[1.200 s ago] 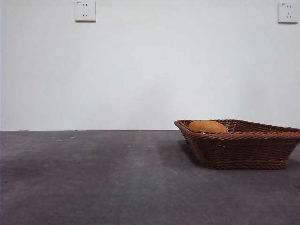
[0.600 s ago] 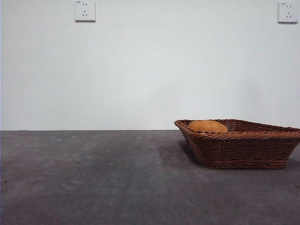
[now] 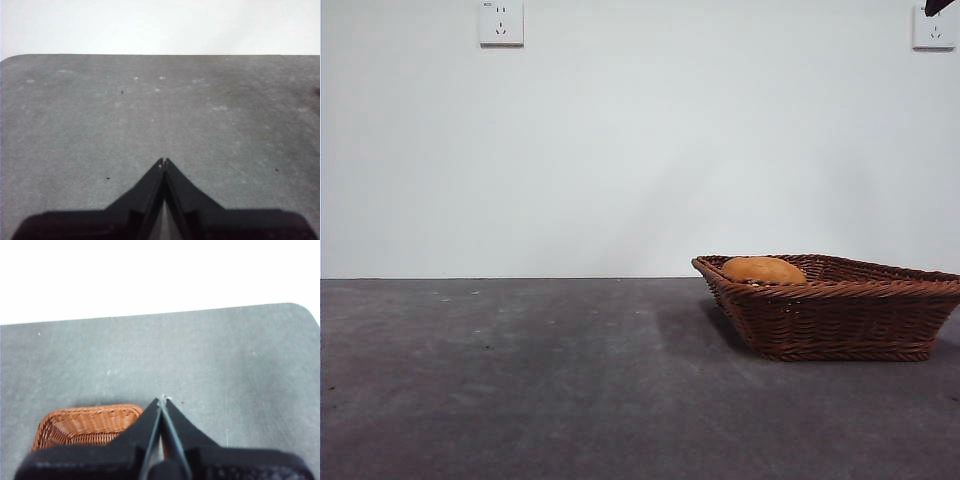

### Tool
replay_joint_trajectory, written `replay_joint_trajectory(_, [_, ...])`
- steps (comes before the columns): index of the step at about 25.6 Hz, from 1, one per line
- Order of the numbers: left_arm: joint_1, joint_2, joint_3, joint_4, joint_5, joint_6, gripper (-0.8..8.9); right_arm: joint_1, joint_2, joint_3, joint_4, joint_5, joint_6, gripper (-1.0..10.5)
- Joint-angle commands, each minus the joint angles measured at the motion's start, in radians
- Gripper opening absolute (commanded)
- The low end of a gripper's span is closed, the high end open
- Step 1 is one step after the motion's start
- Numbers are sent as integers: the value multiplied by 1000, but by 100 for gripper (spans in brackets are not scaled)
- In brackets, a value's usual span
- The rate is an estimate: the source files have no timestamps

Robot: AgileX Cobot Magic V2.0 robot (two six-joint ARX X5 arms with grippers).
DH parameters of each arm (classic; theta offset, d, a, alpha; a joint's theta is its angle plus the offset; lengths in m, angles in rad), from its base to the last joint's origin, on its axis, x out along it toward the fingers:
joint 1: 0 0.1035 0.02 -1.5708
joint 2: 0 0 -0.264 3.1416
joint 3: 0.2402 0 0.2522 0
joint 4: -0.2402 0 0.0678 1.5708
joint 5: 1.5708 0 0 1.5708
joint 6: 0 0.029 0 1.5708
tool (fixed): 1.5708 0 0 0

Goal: Help me put the vegetables on the table into the basket

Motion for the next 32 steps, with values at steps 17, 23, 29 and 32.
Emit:
replay_joint_trajectory(17, [2, 10, -10, 5, 0, -11, -3, 0, 11, -10, 3, 13, -2, 1])
replay_joint_trajectory(23, [2, 16, -10, 5, 0, -10, -3, 2, -101, -47, -20, 63, -2, 1])
replay_joint_trajectory(29, [3, 16, -10, 5, 1, -11, -3, 34, -445, -379, 243, 63, -2, 1])
replay_joint_trajectory(32, [2, 18, -10, 5, 0, -11, -3, 34, -636, -583, 388, 63, -2, 1])
